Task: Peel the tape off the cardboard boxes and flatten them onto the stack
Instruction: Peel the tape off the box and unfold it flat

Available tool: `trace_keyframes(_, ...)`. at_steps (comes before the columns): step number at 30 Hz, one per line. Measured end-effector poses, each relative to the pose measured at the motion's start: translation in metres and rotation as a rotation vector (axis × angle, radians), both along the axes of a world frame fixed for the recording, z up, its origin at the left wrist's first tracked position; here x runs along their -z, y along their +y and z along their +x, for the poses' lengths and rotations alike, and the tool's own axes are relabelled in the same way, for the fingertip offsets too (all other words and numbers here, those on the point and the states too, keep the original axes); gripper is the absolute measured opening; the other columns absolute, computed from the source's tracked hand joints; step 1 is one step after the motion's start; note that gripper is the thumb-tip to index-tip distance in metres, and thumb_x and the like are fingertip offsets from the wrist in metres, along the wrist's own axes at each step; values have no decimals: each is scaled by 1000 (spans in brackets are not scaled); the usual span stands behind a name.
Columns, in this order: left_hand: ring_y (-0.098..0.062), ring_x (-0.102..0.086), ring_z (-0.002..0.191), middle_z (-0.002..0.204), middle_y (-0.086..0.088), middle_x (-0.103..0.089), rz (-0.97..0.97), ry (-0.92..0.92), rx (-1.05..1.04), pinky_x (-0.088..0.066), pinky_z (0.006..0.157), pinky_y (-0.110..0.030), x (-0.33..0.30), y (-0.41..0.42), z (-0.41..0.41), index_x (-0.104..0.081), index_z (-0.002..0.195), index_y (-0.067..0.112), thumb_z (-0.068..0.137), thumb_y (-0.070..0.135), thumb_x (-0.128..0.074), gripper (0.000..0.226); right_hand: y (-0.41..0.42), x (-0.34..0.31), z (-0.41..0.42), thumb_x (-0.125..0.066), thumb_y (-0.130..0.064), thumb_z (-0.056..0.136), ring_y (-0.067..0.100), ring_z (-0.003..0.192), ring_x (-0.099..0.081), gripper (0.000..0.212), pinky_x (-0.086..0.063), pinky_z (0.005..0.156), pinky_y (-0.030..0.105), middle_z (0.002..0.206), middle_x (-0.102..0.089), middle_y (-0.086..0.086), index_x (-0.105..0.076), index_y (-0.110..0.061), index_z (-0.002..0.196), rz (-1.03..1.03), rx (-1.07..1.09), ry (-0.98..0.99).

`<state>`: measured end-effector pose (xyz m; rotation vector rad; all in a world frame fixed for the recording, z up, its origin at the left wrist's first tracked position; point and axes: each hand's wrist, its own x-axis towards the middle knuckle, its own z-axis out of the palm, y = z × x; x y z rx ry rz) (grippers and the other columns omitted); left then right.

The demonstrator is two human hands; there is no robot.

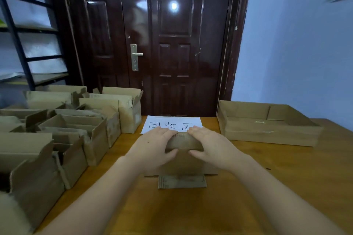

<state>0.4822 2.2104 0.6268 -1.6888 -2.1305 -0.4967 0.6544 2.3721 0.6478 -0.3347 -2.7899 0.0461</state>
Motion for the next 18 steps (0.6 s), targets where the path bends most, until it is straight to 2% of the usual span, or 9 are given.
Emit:
trace_keyframes(2, -8, -60, 115, 125, 15, -67, 62, 66, 25, -51, 93, -26, -3, -5, 7, -57, 136, 34, 93, 52, -65, 48, -3, -2, 5, -63, -40, 97, 8, 147, -34, 62, -28, 117, 25, 159, -40, -8, -41, -27, 154, 60, -7, 71)
trace_keyframes(5, -11, -71, 105, 117, 8, -75, 152, 113, 53, -59, 83, -27, 3, -16, 19, -70, 126, 25, 85, 31, -83, 44, -12, 3, 19, -67, -22, 97, 12, 131, -56, 45, -46, 109, 30, 143, -59, -5, -60, -22, 141, 77, -73, 204)
trace_keyframes(7, -11, -73, 105, 116, 5, -76, 212, 129, 103, -56, 88, -26, 14, -22, 24, -75, 123, 22, 83, 21, -84, 41, -18, 12, 29, -71, -10, 93, 16, 120, -66, 39, -56, 99, 36, 134, -66, -1, -68, -16, 131, 69, -126, 281)
trace_keyframes(10, -10, -70, 113, 121, 3, -74, 259, 124, 189, -52, 99, -28, 35, -27, 29, -76, 121, 21, 82, 13, -82, 40, -26, 34, 37, -79, 0, 83, 16, 118, -67, 45, -59, 94, 38, 129, -69, 1, -72, -15, 125, 121, -157, 305)
trace_keyframes(13, -12, -65, 123, 128, 0, -71, 262, 136, 201, -45, 109, -31, 53, -28, 32, -76, 121, 20, 82, 13, -81, 40, -32, 58, 36, -89, 1, 70, 18, 119, -66, 55, -59, 93, 38, 127, -70, 4, -74, -14, 120, 236, -145, 337)
trace_keyframes(18, -13, -61, 129, 134, -2, -68, 279, 133, 221, -50, 109, -36, 60, -26, 30, -74, 124, 19, 89, 19, -77, 35, -28, 74, 31, -91, -4, 69, 19, 123, -63, 58, -55, 99, 37, 130, -68, 5, -72, -15, 123, 257, -123, 394)
